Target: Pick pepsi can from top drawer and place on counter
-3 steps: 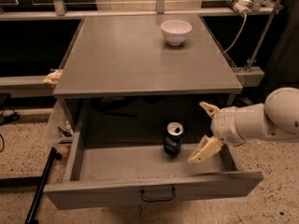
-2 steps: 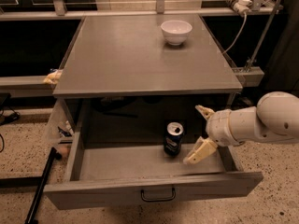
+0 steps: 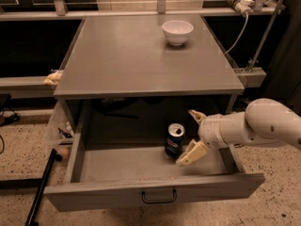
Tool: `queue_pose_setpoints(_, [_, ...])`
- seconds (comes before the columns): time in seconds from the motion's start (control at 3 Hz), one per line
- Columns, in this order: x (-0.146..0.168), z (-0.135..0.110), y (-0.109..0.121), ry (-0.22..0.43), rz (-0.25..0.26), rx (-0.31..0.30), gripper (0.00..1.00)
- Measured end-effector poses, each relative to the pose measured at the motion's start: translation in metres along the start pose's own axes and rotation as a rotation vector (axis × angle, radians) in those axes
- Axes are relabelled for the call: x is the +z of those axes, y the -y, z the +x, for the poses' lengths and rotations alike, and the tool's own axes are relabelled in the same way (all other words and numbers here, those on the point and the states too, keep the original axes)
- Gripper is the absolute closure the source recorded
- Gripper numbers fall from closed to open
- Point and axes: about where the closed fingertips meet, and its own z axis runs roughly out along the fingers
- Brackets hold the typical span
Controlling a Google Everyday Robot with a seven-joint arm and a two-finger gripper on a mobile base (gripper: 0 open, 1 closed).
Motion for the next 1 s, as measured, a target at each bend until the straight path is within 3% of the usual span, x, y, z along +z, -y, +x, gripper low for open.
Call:
queue_pose_setpoints(0.67, [0.039,0.004,0.001,0.048,-0.037,0.004,0.03])
queue_pose_setpoints(1.0, [0.055,0.004,0.003,0.077,-0.048,-0.002,0.09])
